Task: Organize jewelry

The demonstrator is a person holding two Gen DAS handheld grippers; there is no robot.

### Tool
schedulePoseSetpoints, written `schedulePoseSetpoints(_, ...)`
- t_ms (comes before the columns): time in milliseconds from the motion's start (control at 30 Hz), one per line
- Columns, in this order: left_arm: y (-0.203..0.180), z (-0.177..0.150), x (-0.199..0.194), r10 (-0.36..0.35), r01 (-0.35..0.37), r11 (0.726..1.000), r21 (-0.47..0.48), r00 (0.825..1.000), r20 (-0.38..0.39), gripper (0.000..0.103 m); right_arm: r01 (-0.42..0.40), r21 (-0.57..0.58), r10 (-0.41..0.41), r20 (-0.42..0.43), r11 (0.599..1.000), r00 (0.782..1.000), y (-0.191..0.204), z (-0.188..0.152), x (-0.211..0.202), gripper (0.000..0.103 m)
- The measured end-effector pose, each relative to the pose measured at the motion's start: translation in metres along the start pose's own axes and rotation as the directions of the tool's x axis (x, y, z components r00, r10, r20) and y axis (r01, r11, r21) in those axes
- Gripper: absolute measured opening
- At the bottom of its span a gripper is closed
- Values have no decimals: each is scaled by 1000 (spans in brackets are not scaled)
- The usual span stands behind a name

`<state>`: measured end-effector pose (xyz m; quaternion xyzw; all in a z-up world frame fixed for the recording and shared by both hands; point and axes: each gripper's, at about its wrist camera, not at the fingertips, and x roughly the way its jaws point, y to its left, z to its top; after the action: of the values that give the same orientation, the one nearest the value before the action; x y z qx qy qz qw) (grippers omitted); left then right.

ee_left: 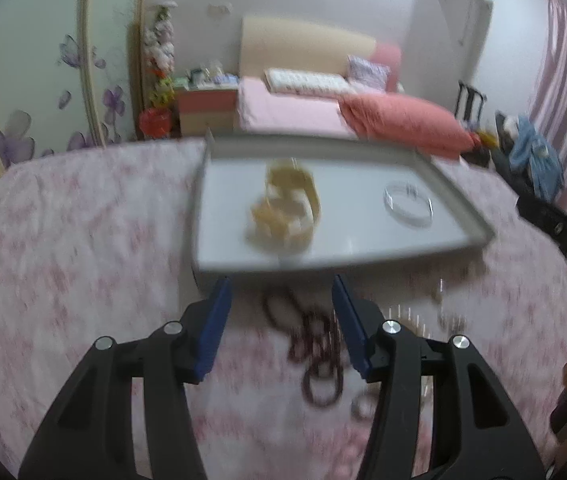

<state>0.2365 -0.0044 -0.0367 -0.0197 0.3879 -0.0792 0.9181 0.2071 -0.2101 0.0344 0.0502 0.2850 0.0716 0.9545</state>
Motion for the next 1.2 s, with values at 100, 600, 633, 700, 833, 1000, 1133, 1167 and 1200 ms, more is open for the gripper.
schedulePoseSetpoints(100,-6,-16,9,-12,15,999,48,998,-64,52,-2,7,2,-20,1000,1000,-4,-14,-7,81)
schedulePoseSetpoints(600,-31,-19,38,19,-4,993,122,993,-115,38,4,41,-2,-57,999,998,-19,-33,-10,81)
schedulePoseSetpoints(633,-35,-19,39,36,-20,990,139,993,-113,31,3,43,-1,-59,999,998,-20,-33,-9,81)
schedulePoseSetpoints(700,-37,-18,39,40,-25,990,136,993,-110,17,-1,46,4,-61,999,998,-19,-34,-9,81)
schedulePoseSetpoints(833,-32,-18,39,48,-36,994,106,993,-107,13,-11,40,13,-63,999,998,-15,-36,-12,81)
schedulePoseSetpoints(1000,-9,-20,31,60,-55,997,48,993,-105,11,-19,41,21,-61,999,998,-15,-41,-20,81)
schedulePoseSetpoints(1133,13,-27,19,76,-75,997,11,992,-105,11,-35,35,37,-74,999,997,-12,-48,-26,81)
schedulePoseSetpoints(1167,20,-29,14,80,-80,997,1,991,-104,11,-42,29,45,-83,999,996,-10,-51,-27,81)
schedulePoseSetpoints(1200,23,-31,12,81,-82,997,-5,991,-103,11,-47,23,49,-91,999,995,-8,-53,-26,81)
